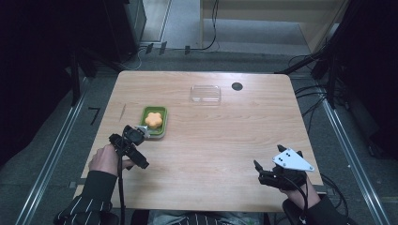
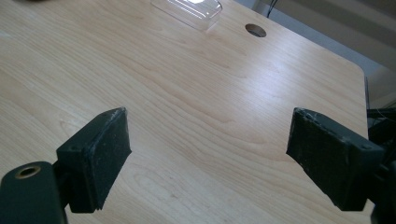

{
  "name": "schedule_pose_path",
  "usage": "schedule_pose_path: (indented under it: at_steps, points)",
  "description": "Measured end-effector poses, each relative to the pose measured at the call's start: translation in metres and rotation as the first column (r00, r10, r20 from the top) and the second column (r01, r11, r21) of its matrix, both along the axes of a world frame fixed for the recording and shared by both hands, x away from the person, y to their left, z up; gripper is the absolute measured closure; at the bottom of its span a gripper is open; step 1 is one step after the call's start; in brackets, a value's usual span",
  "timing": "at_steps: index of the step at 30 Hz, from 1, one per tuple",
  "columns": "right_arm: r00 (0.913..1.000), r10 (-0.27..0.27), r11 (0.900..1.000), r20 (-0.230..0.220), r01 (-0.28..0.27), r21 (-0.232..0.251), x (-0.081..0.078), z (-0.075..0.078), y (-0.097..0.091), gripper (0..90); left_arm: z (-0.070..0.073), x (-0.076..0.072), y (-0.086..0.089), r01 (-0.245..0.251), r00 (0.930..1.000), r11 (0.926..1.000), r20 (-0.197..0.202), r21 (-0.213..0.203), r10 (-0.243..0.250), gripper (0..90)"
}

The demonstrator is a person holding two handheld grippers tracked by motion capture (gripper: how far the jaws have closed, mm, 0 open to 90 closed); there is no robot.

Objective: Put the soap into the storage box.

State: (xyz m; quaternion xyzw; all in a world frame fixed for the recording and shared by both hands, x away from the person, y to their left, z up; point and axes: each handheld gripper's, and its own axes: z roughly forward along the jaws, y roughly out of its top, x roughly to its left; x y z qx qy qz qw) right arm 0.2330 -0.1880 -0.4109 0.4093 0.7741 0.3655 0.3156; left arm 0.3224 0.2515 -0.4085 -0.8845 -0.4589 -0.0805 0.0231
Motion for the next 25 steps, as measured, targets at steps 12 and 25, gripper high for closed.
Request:
schedule_pose_path:
  at_steps: [12, 25]
  points:
    - [1.0, -0.003, 1.0, 0.002, 0.003, 0.002, -0.001, 0.0, 0.0, 13.7, -0.017, -0.033, 0.014, -0.033, 0.9985, 0.9991, -0.044, -0.025, 0.032, 0.0]
    - [1.0, -0.003, 1.0, 0.006, 0.003, 0.001, -0.001, 0.0, -0.001, 13.7, -0.028, -0.04, 0.012, -0.012, 0.999, 0.9996, -0.044, -0.024, 0.011, 0.0]
